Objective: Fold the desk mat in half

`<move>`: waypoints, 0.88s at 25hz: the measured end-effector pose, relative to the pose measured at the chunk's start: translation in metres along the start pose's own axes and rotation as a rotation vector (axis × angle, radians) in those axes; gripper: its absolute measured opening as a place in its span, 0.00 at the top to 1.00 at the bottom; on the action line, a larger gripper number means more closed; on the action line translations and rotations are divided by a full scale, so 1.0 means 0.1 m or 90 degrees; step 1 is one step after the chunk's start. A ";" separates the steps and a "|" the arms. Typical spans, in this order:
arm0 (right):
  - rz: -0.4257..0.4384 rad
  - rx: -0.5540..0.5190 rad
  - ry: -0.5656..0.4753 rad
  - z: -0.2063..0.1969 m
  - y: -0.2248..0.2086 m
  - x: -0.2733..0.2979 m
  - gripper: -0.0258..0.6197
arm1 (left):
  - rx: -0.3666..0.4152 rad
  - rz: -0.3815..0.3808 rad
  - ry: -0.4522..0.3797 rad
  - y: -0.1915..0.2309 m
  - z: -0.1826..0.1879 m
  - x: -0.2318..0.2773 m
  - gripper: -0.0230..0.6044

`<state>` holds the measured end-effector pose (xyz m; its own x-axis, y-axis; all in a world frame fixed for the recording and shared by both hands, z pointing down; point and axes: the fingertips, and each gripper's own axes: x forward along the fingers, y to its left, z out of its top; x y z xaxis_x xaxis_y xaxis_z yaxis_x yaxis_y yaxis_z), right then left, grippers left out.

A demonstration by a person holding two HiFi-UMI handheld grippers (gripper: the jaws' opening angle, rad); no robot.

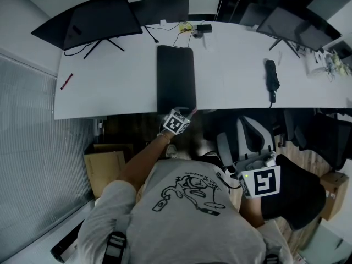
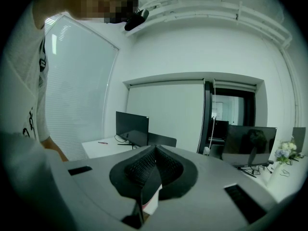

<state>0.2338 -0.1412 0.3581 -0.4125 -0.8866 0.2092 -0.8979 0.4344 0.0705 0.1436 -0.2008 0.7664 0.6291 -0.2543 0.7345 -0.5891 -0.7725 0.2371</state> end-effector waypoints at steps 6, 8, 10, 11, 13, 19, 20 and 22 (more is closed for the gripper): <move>-0.006 0.011 -0.012 0.06 0.08 0.05 0.95 | -0.002 -0.004 -0.029 -0.07 0.06 -0.16 0.87; -0.009 0.015 -0.017 0.08 0.11 0.08 0.95 | -0.007 0.000 -0.046 -0.07 0.11 -0.27 0.87; 0.001 -0.001 0.003 0.01 0.16 0.08 0.95 | -0.012 0.005 -0.066 -0.05 0.17 -0.40 0.88; 0.004 -0.006 0.010 -0.02 0.18 0.08 0.95 | -0.014 0.009 -0.077 -0.04 0.21 -0.47 0.89; 0.005 -0.003 0.007 0.00 0.24 0.10 0.95 | -0.015 0.020 -0.096 -0.02 0.27 -0.64 0.90; 0.018 -0.012 0.005 0.03 0.42 0.16 0.95 | -0.022 0.041 -0.172 0.01 0.51 -1.21 0.92; 0.023 -0.015 0.003 0.04 0.45 0.16 0.95 | -0.023 0.041 -0.183 0.01 0.55 -1.31 0.92; 0.027 -0.019 0.000 0.08 0.52 0.17 0.95 | -0.022 0.045 -0.207 0.00 0.64 -1.52 0.92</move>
<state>0.1791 -0.1356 0.3571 -0.4505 -0.8672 0.2122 -0.8746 0.4764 0.0901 0.0801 -0.1992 0.6143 0.7123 -0.4832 0.5091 -0.6500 -0.7277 0.2189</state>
